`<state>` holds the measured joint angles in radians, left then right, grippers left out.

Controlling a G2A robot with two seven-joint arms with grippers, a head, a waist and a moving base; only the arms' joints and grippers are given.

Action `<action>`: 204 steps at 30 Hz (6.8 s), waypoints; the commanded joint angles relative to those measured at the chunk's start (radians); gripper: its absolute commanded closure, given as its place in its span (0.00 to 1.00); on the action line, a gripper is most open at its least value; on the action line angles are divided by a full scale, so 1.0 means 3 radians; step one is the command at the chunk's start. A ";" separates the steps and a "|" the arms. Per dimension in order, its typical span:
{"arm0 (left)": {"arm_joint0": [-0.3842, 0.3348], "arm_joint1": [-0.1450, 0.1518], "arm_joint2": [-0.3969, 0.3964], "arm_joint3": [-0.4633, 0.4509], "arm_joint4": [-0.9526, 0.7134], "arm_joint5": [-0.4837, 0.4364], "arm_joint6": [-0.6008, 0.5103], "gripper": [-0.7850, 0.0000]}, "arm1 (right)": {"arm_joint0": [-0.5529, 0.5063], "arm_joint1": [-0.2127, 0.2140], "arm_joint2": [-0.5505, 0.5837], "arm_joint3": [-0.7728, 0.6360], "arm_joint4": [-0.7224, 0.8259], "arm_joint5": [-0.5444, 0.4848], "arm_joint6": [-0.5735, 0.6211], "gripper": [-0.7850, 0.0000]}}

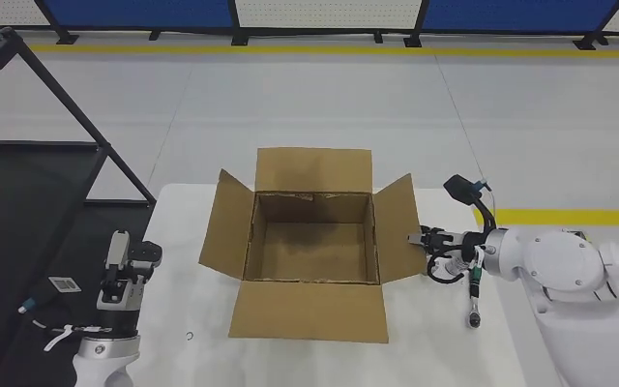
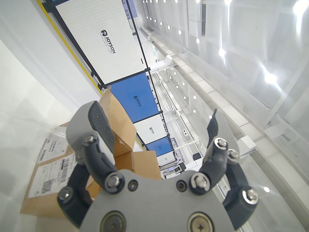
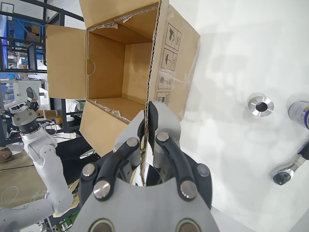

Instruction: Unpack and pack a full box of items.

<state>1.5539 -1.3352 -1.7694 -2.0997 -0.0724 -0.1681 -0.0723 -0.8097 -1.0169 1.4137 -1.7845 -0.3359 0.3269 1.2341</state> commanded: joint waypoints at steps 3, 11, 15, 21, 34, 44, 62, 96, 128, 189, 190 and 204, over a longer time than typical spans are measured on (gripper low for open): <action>0.0007 0.0000 -0.0002 -0.0006 -0.0013 -0.0006 0.0014 0.00 | -0.0016 0.0015 0.0002 -0.0024 -0.0003 0.0015 -0.0005 1.00; 0.0026 0.0001 -0.0006 -0.0013 -0.0008 -0.0016 0.0018 0.00 | -0.0092 0.0045 0.0009 -0.0091 0.0000 0.0058 -0.0017 1.00; 0.0040 0.0003 -0.0006 -0.0024 -0.0001 -0.0026 0.0002 0.00 | -0.0130 0.0059 0.0016 -0.0117 0.0010 0.0074 -0.0027 0.95; 0.0060 0.0004 -0.0006 -0.0037 0.0012 -0.0034 -0.0002 0.00 | -0.0169 0.0079 0.0045 -0.0138 0.0053 0.0079 -0.0050 0.27; 0.0086 0.0010 -0.0006 -0.0061 0.0006 -0.0026 -0.0063 0.00 | -0.0424 0.0152 0.0429 -0.0423 0.0127 0.0102 -0.0214 0.00; -0.0007 0.0024 -0.0012 -0.0141 -0.0271 0.0127 -0.0296 0.00 | -0.0883 0.0222 0.1200 -0.0585 0.0648 -0.0178 -0.0131 0.00; -0.0007 0.0024 -0.0012 -0.0141 -0.0271 0.0127 -0.0296 0.00 | -0.0983 0.0225 0.1376 -0.0530 0.0986 -0.0427 -0.0036 0.00; -0.0068 0.0034 -0.0126 -0.0082 -0.0389 0.0143 -0.0172 0.00 | -0.0648 0.0447 0.1268 0.0600 0.0452 -0.1110 0.0616 0.00; -0.0096 0.0051 -0.0156 -0.0057 -0.0320 0.0137 -0.0192 0.00 | -0.0858 0.0482 0.0379 0.0469 -0.1480 -0.0590 0.0155 0.00; -0.0096 0.0051 -0.0156 -0.0057 -0.0320 0.0137 -0.0192 0.00 | 0.0069 0.0289 -0.0573 0.1854 -0.1540 -0.0591 0.0098 0.61; -0.0096 0.0051 -0.0156 -0.0057 -0.0320 0.0137 -0.0192 0.00 | 0.0072 0.0288 -0.0578 0.1860 -0.1538 -0.0597 0.0099 0.62; -0.0096 0.0051 -0.0156 -0.0057 -0.0320 0.0137 -0.0192 0.00 | 0.0096 0.0277 -0.0576 0.1924 -0.1484 -0.0614 0.0069 0.62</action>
<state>1.5251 -1.3198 -1.8163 -2.1169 -0.1683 -0.1271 -0.1298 -0.7797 -0.9342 1.2382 -1.2052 -0.7836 0.1421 1.2573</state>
